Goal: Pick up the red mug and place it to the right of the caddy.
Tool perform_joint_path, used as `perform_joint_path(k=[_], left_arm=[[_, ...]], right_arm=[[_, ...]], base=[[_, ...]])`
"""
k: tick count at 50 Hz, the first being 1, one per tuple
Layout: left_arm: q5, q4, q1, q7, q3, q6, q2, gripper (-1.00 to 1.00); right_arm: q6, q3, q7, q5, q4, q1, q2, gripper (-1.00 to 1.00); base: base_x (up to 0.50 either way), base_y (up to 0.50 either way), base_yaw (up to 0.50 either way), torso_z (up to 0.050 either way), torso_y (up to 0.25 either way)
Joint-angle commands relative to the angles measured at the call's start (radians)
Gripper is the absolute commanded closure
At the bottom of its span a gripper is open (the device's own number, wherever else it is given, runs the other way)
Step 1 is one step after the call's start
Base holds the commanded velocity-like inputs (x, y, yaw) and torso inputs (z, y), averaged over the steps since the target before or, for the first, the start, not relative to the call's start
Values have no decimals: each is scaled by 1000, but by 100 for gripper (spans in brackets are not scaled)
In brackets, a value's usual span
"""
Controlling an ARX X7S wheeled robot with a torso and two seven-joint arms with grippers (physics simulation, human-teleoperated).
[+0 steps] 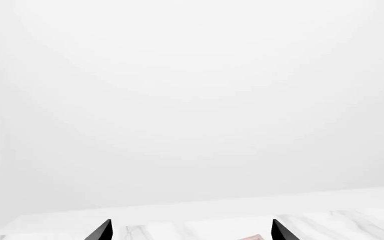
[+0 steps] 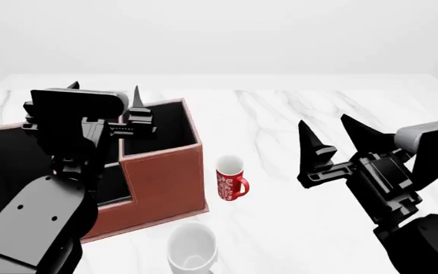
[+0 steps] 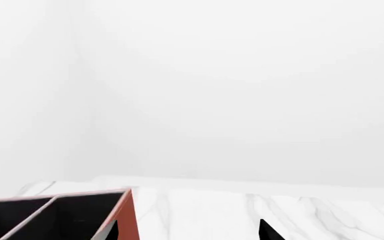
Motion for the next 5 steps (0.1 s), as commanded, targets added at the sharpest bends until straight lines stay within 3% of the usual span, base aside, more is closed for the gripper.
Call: perform_joint_path(k=[1,5], left_arm=[[-2,-3,0,-3,8,3,1,-100],[-6,7,-6,-5,8,-6,-1,-100]], right_arm=[[-11,2,9,-4,-14,-18,-5,-100],[-4,12,16,14,-27,-18,-1,-100]], base=[[0,0,0,0,0],[0,0,0,0,0]])
